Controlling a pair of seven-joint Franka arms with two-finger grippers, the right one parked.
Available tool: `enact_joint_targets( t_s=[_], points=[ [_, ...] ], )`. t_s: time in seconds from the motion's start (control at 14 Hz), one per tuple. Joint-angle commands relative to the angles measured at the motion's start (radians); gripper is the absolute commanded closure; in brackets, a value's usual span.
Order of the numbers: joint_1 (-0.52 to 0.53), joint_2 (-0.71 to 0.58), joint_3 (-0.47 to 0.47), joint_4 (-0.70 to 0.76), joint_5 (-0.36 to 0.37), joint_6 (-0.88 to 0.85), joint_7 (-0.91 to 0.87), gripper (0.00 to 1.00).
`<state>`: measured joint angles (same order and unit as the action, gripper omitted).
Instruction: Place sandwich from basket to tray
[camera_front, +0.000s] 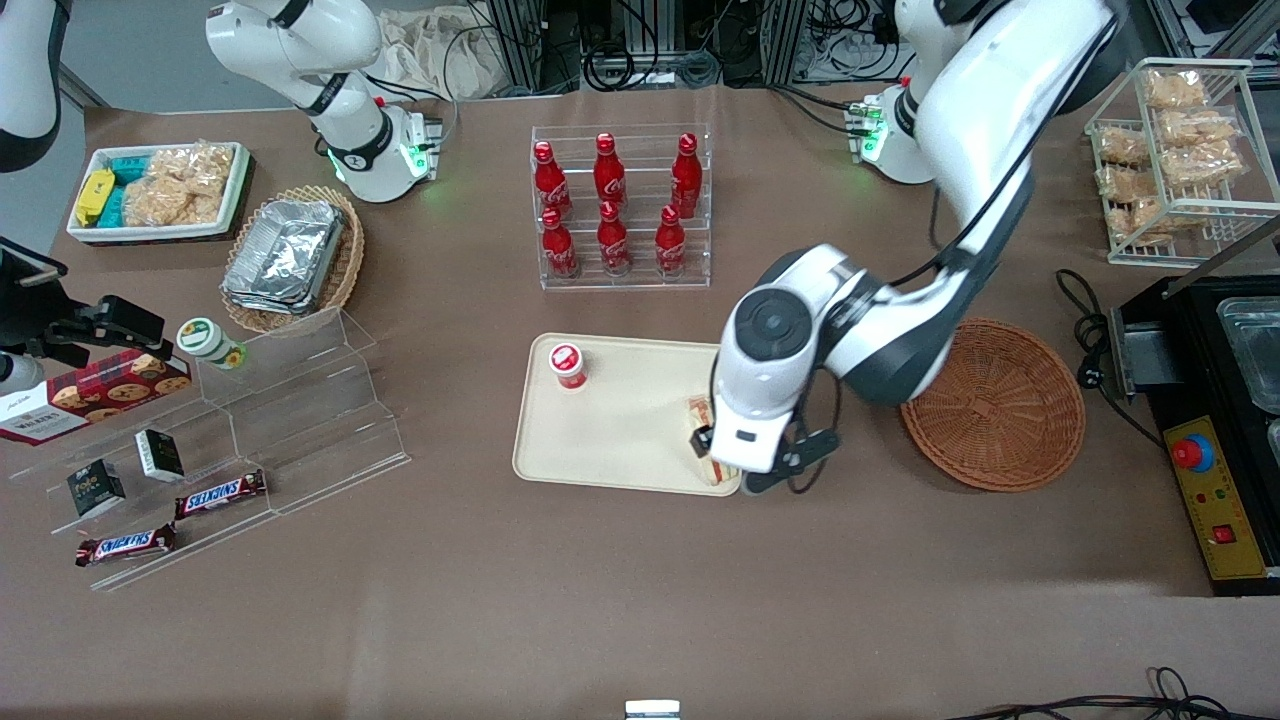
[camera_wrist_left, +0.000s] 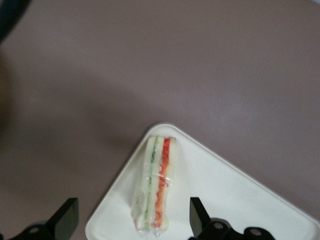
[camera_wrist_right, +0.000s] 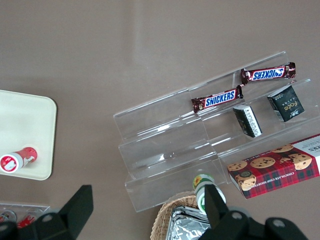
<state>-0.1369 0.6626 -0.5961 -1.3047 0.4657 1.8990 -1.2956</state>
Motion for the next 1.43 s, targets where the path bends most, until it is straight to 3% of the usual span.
enact_joint_targets(
  t_s=[0.0, 0.14, 0.36, 0.86, 1.36],
  points=[
    [0.083, -0.171, -0.005, -0.096, -0.057, -0.056, -0.016, 0.00],
    [0.164, -0.283, -0.024, -0.172, -0.116, -0.060, 0.042, 0.00],
    [0.197, -0.408, 0.016, -0.237, -0.205, -0.112, 0.212, 0.00],
    [0.102, -0.645, 0.415, -0.384, -0.412, -0.150, 0.750, 0.00],
    [0.053, -0.759, 0.650, -0.424, -0.449, -0.258, 1.128, 0.00]
  ],
)
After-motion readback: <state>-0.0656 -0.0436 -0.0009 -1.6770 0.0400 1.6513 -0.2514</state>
